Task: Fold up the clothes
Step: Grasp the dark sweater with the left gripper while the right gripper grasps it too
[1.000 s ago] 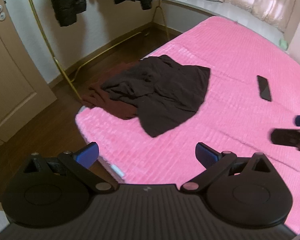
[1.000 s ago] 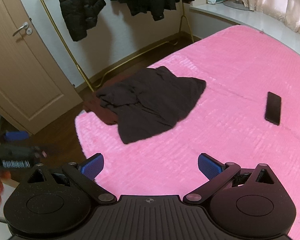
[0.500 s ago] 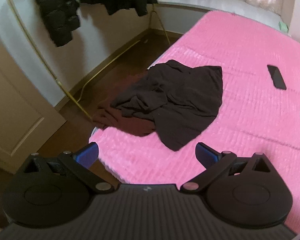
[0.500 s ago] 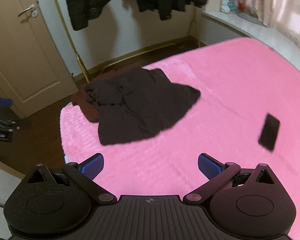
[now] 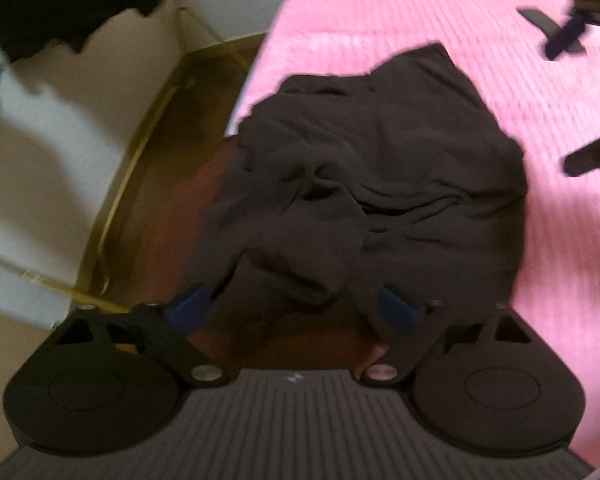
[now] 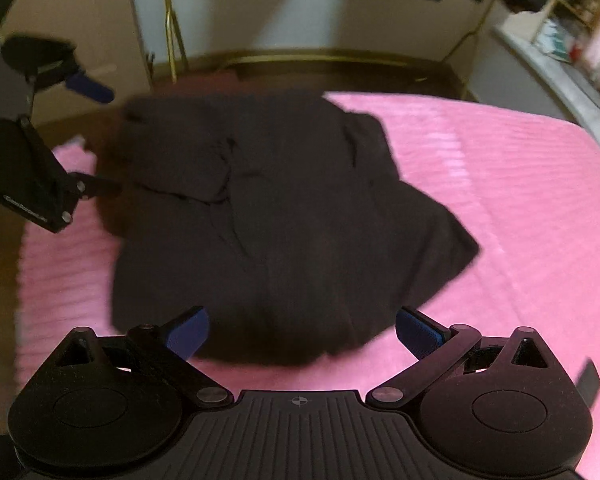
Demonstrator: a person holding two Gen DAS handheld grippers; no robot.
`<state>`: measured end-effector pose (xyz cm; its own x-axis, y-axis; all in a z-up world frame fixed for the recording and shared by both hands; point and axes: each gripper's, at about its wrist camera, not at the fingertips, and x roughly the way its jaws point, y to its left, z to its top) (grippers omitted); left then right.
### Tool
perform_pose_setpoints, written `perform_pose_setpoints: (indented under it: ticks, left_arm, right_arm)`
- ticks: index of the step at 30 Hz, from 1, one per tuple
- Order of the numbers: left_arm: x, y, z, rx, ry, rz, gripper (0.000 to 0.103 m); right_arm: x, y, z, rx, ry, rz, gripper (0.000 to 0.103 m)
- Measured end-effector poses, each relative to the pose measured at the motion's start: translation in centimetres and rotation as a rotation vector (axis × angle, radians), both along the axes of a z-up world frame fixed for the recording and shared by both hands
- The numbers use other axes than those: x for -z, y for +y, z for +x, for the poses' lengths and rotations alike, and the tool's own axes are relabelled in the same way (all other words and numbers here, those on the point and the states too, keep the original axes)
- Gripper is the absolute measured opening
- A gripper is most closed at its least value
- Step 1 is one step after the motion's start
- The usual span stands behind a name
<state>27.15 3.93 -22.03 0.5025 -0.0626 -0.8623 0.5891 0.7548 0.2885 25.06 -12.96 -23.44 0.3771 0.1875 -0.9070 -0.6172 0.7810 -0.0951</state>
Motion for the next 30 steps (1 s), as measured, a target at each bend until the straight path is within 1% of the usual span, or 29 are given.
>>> perform_pose_setpoints:
  ticks: [1,3,4,5,6,7,8,9,10,11,12,14,17,19,21,22,24,26,27,29,30]
  left_arm:
    - [1.1,0.0,0.8,0.024,0.007,-0.002,0.082]
    - [2.8,0.1,2.2,0.047,0.017,-0.023,0.077]
    - [3.5,0.3,2.8,0.052,0.023,-0.038,0.077]
    - [3.9,0.5,3.3,0.052,0.031,-0.064,0.075]
    - [3.9,0.6,3.5,0.049,0.032,-0.080,0.069]
    - [3.9,0.7,3.7,0.045,0.033,-0.097,0.061]
    - [3.9,0.7,3.8,0.043,0.034,-0.111,0.043]
    - [3.7,0.6,3.8,0.043,0.029,-0.109,0.034]
    - [3.3,0.5,3.6,0.050,0.025,-0.109,0.027]
    - [2.8,0.3,3.3,0.060,0.020,-0.111,0.017]
    - [2.2,0.0,2.9,0.068,0.008,-0.110,0.015]
    - [0.3,-0.9,1.5,0.093,-0.017,-0.117,0.013]
    - [-3.3,-2.9,-1.5,0.148,-0.053,-0.164,0.012]
    - [-5.9,-5.0,-4.6,0.201,-0.068,-0.211,0.012]
    - [-8.3,-8.1,-8.8,0.264,-0.069,-0.261,0.012]
    - [-9.4,-9.7,-11.0,0.294,-0.069,-0.285,0.012]
    - [-10.7,-13.3,-15.7,0.345,-0.052,-0.322,0.011]
    - [-11.1,-17.6,-21.3,0.392,-0.006,-0.371,0.011]
    - [-10.7,-19.7,-23.8,0.406,0.020,-0.387,0.011]
    - [-9.4,-24.1,-29.7,0.430,0.098,-0.419,0.012]
    - [-8.4,-26.3,-32.2,0.444,0.144,-0.421,0.012]
  right_arm:
    - [1.5,0.5,0.9,-0.010,0.006,-0.013,0.102]
    - [4.2,1.3,2.7,-0.025,0.015,-0.033,0.102]
    - [5.3,1.5,3.4,-0.026,0.019,-0.038,0.100]
    - [6.3,1.6,4.1,-0.023,0.034,-0.043,0.091]
    - [7.1,1.6,4.8,-0.011,0.062,-0.042,0.055]
    - [7.6,1.4,5.3,0.009,0.086,-0.029,0.045]
    - [7.7,1.0,5.5,0.030,0.095,-0.015,0.040]
    - [7.3,0.6,5.5,0.047,0.094,-0.004,0.026]
    - [6.6,0.0,5.3,0.065,0.090,0.016,0.020]
    - [5.5,-0.7,5.0,0.084,0.083,0.044,0.018]
    - [4.3,-1.6,4.5,0.103,0.073,0.074,0.017]
    - [1.5,-3.7,3.1,0.140,0.038,0.128,0.016]
    - [-2.9,-8.7,-0.4,0.234,-0.013,0.197,0.015]
    - [-5.4,-13.2,-4.0,0.316,-0.029,0.240,0.015]
    - [-7.3,-17.9,-8.5,0.386,-0.039,0.255,0.015]
    - [-7.8,-20.5,-11.1,0.420,-0.039,0.254,0.015]
    - [-8.3,-25.8,-16.8,0.491,-0.033,0.245,0.015]
    - [-8.0,-30.9,-22.7,0.562,-0.016,0.238,0.015]
    - [-7.6,-33.7,-26.0,0.598,-0.004,0.232,0.015]
    - [-7.2,-37.9,-32.2,0.659,0.020,0.218,0.016]
    - [-6.6,-40.0,-34.9,0.690,0.032,0.209,0.016]
